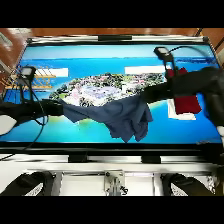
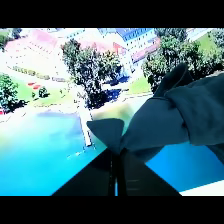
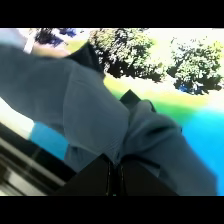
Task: Fold the shirts.
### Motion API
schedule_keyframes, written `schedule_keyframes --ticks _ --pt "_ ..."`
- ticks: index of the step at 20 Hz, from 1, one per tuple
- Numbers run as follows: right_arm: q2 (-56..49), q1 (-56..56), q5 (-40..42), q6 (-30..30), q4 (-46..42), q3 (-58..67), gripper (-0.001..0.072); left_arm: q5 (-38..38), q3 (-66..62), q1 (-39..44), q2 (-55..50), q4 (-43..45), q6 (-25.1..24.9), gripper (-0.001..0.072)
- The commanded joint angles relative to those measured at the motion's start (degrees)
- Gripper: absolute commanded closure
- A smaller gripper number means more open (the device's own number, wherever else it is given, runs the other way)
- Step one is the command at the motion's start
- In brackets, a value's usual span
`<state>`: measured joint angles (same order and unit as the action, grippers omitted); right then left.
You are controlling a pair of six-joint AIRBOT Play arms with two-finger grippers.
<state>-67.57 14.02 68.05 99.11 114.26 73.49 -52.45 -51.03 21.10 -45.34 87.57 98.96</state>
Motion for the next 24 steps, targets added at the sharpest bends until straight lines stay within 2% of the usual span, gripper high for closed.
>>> schedule_keyframes --ticks 1,2,3,5,8,10,14,16,19,20,21,22,23,24 --pt "-9.5 0.1 -8.6 -9.1 3.0 -2.1 0.059 4.9 4.8 0.0 -0.6 -2.3 0.3 0.0674" --pt "-12.0 0.1 -8.3 -9.5 4.7 -2.1 0.0288 5.2 4.8 0.0 -0.8 -1.6 0.3 0.0674" --pt "-13.3 -0.1 -7.0 -8.7 5.5 -2.1 0.005 5.4 4.8 0.0 -0.8 -0.5 0.3 0.0675" --pt "-13.0 -2.2 -0.6 -6.4 2.7 -1.7 0.0049 5.2 4.8 -0.3 -0.7 1.8 0.3 0.0674" --pt "-9.8 -9.7 14.6 -5.4 -9.5 -1.8 0.005 5.3 4.8 -2.3 -0.7 1.9 0.3 0.0674" --pt "-7.6 -15.6 17.6 -5.4 -7.7 -6.2 0.0054 5.3 4.8 -3.6 -0.7 1.9 0.3 0.0674" --pt "-5.2 -17.9 3.8 -4.3 7.7 -23.5 0.0054 5.4 4.8 -4.2 -0.7 1.7 0.3 0.0674" --pt "-6.5 -15.4 -2.6 -4.3 9.6 -27.2 0.0054 5.4 4.8 -4.2 -0.7 1.2 0.4 0.0674" --pt "-9.9 -11.1 -7.3 -4.3 10.8 -27.4 0.0054 5.4 4.8 -4.2 -0.7 0.9 0.4 0.0674" --pt "-11.0 -9.9 -8.3 -4.4 11.1 -27.4 0.0085 5.4 4.8 -4.2 -0.7 0.9 0.4 0.0674" --pt "-11.4 -9.3 -8.8 -4.3 11.2 -27.4 0.0271 5.4 4.8 -4.2 -0.7 0.9 0.4 0.0674" --pt "-11.3 -9.2 -8.6 -4.2 11.0 -27.0 0.0535 5.4 4.8 -4.2 -0.7 0.9 0.3 0.0674" --pt "-10.7 -9.8 -7.3 -3.9 9.7 -25.8 0.064 5.7 4.7 -4.3 -0.7 0.9 0.3 0.0674" --pt "-9.6 -10.7 -5.8 -3.6 7.1 -24.1 0.0641 6.5 4.4 -4.6 -0.7 0.9 0.4 0.0674"
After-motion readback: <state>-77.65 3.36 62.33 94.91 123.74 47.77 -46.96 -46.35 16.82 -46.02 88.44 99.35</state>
